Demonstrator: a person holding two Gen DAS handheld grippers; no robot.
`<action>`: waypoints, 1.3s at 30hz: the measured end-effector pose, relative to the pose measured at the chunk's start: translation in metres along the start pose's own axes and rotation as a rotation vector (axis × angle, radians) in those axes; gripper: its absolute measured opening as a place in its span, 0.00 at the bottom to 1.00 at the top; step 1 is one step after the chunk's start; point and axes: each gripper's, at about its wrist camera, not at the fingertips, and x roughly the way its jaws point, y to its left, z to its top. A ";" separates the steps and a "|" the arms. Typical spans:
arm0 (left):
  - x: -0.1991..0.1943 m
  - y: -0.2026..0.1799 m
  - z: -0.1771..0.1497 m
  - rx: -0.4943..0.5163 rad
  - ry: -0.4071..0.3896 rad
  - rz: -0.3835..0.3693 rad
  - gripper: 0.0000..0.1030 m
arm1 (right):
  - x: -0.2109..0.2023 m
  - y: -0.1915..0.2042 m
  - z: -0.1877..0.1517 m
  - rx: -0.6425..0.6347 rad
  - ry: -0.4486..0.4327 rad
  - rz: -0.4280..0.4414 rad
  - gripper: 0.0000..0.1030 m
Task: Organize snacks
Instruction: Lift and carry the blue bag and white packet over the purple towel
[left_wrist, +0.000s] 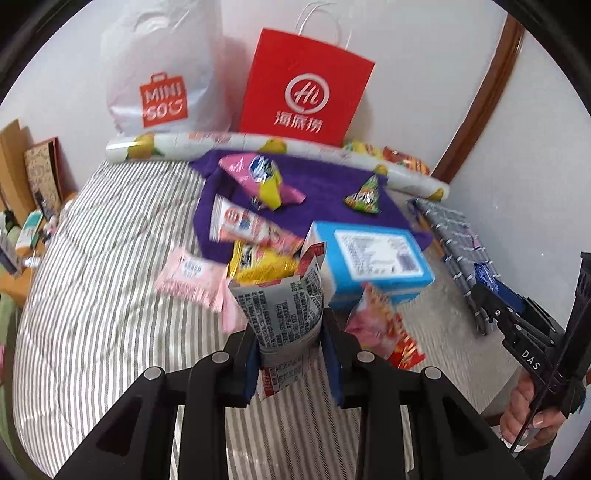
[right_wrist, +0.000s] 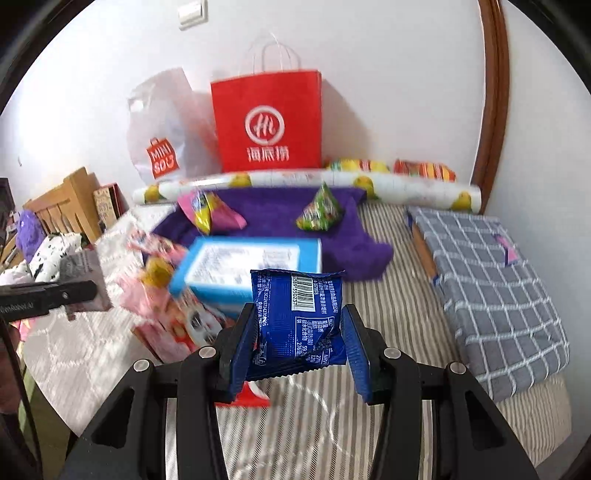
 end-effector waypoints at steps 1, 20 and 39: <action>-0.001 -0.002 0.006 0.005 -0.007 -0.003 0.27 | -0.001 0.002 0.006 0.000 -0.007 0.005 0.44; 0.031 -0.008 0.104 0.054 -0.062 0.051 0.27 | 0.041 0.019 0.101 -0.014 -0.096 -0.001 0.44; 0.119 0.000 0.145 0.011 -0.027 0.050 0.27 | 0.144 -0.023 0.140 0.100 -0.067 0.064 0.44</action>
